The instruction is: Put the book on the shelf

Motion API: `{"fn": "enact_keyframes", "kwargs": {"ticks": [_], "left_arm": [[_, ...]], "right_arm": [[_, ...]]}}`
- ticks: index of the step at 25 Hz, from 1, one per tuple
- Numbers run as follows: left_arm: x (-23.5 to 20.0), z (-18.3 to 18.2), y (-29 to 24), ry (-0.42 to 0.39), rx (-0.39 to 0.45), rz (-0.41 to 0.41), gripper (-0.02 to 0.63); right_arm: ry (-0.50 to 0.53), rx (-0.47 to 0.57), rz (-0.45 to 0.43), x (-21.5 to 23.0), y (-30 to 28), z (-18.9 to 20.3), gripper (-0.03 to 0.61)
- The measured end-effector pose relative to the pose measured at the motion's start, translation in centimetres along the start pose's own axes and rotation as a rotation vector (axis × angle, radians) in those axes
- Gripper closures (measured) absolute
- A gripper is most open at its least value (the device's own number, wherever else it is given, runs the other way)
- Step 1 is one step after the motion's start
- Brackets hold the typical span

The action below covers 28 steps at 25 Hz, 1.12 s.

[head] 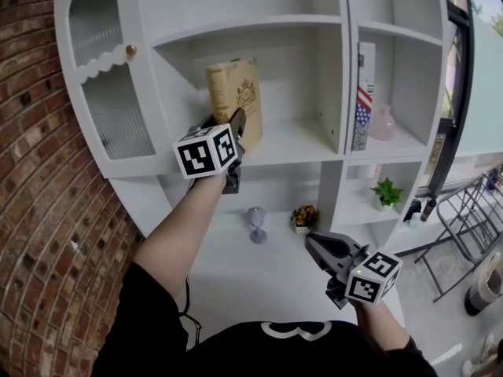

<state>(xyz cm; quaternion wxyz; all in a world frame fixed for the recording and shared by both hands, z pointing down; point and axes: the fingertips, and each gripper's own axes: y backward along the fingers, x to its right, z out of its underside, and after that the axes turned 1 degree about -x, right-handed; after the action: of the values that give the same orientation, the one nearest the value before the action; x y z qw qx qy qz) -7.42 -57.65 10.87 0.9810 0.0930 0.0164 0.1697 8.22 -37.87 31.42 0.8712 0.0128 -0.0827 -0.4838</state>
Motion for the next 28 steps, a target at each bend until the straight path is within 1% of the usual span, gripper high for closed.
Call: {"fn": "enact_keyframes", "kwargs": {"ticks": [7,12,13,15,18,22,25,28], "left_arm": [[-0.3,1.4,-1.8,0.007,-0.051,-0.011,0.411],[0.1,1.2,-2.0,-0.008,-0.078,0.006,0.408],[0.2,1.2,-2.0,-0.013,-0.082,0.012,0.396],[0.7,0.9,-2.0,-0.019,-0.087,0.047,0.352],[1.2,0.6,-1.9,-0.034,-0.088,0.102,0.318],[0.8,0.6,-1.3,-0.052,-0.093,0.123,0.25],[0.4,0.5,-0.1,-0.065,-0.083,0.131,0.233],[0.3,0.3,1.8,-0.062,-0.062,0.145,0.233]], "right_arm": [[-0.036,0.012,-0.002,0.5,0.1,0.1,0.568],[-0.027,0.011,0.012,0.6,0.4,-0.1,0.568],[-0.026,0.014,0.014,0.7,0.5,-0.2,0.568],[-0.02,0.014,0.016,0.6,0.7,-0.4,0.568],[-0.007,0.009,0.016,0.3,0.7,-0.5,0.568],[0.017,0.002,0.02,-0.2,0.8,-0.6,0.568],[0.036,0.008,0.024,-0.6,1.0,-0.8,0.568],[0.033,0.015,0.026,-0.8,1.3,-0.8,0.568]]}}
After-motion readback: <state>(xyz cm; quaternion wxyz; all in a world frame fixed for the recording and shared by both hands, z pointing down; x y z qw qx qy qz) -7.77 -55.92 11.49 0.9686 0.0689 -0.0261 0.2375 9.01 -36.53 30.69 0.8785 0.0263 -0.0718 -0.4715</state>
